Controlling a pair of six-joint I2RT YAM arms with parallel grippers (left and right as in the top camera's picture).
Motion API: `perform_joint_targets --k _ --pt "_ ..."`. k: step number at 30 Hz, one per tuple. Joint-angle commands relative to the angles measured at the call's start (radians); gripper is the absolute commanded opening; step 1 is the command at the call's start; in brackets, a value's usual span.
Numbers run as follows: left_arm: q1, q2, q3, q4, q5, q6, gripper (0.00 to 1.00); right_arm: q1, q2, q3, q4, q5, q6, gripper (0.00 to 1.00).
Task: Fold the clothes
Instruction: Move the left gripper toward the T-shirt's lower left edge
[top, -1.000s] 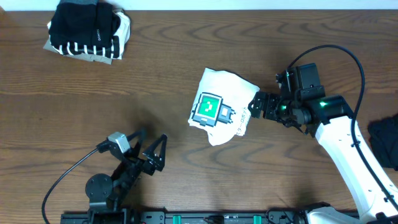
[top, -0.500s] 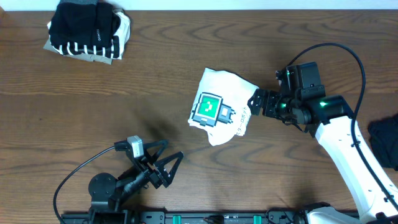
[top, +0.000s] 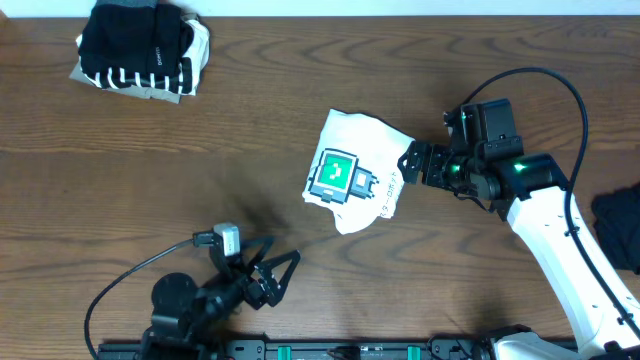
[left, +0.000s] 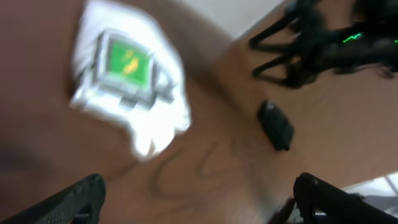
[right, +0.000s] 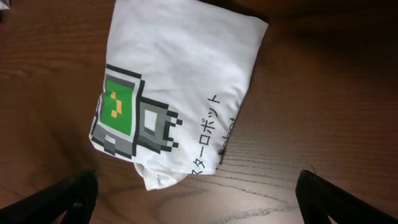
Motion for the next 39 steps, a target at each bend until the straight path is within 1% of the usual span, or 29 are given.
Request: perform_joint_targets --k 1,3,6,10,13,17,22,25,27,31,35,39 --pt "-0.053 -0.001 0.104 -0.121 -0.190 0.110 0.98 0.009 -0.010 0.008 0.008 0.003 -0.008 0.99" --pt "-0.087 -0.001 0.160 -0.204 -0.263 0.140 0.98 0.009 -0.010 0.008 0.013 0.003 -0.008 0.99" --pt "-0.132 -0.001 0.218 -0.269 -0.339 0.145 0.98 0.009 -0.010 0.008 0.026 0.002 -0.007 0.99" --pt "-0.190 0.010 0.234 -0.280 -0.389 0.144 0.98 0.008 -0.010 0.008 0.032 0.003 -0.007 0.99" --pt "-0.226 0.053 0.234 -0.280 -0.435 0.152 0.98 0.008 -0.010 0.008 0.039 0.002 -0.007 0.99" --pt "-0.280 0.172 0.275 -0.271 -0.543 0.185 0.98 0.008 -0.010 0.008 0.041 0.003 -0.008 0.99" --pt "-0.336 0.370 0.391 -0.273 -0.693 0.249 0.98 0.006 -0.010 0.008 0.039 0.003 -0.008 0.99" --pt "-0.369 0.504 0.470 -0.283 -0.713 0.280 0.98 -0.002 -0.010 0.008 0.040 0.003 -0.008 0.99" --pt "-0.396 0.592 0.513 -0.290 -0.730 0.279 0.98 -0.008 -0.010 0.008 0.041 0.003 -0.008 0.99" --pt "-0.481 0.751 0.583 -0.291 -0.739 0.313 0.98 -0.016 -0.010 0.008 0.042 0.011 -0.008 0.99" --pt "-0.581 0.858 0.634 -0.289 -0.797 0.319 0.98 -0.018 -0.010 0.008 0.041 0.033 -0.013 0.99" --pt "-0.658 0.919 0.649 -0.223 -0.779 0.319 0.98 -0.019 -0.010 0.008 0.042 0.037 -0.023 0.99"
